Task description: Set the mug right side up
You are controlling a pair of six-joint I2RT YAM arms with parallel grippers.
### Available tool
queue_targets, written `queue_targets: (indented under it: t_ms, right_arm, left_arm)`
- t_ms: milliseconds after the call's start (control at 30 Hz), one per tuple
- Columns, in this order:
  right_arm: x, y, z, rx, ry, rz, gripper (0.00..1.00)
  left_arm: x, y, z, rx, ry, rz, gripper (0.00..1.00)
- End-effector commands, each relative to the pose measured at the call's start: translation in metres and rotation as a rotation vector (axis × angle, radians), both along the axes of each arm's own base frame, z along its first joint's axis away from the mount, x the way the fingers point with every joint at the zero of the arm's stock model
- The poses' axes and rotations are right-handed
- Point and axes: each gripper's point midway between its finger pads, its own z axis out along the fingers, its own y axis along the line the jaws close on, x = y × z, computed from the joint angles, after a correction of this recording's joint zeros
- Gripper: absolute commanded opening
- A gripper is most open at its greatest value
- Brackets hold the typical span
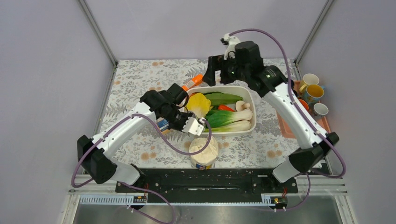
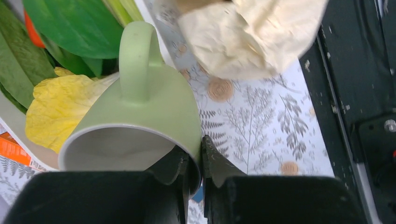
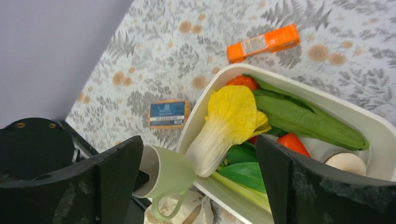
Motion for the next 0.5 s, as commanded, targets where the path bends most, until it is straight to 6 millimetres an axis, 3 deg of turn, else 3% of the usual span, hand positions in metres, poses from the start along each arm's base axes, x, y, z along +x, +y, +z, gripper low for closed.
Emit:
queue_targets:
  t_ms: [0,233,467]
  right_arm:
    - [-0.035,0.022,-0.063,-0.25,0.221,0.165,1.0]
    - [-0.078,0.07,-0.084,-0.278,0.372,0.425,0.94]
    - [-0.09,0.084,-0.119,-0.37,0.471,0.483,0.86]
  left_arm:
    - [-0.004,0.012,0.035,0.0,-0.155,-0.185,0.0]
    - [-0.01,0.014,0.043,0.004,-0.182,-0.221,0.0]
    - [-0.014,0.012,0.048,-0.008,-0.181,-0.225,0.0]
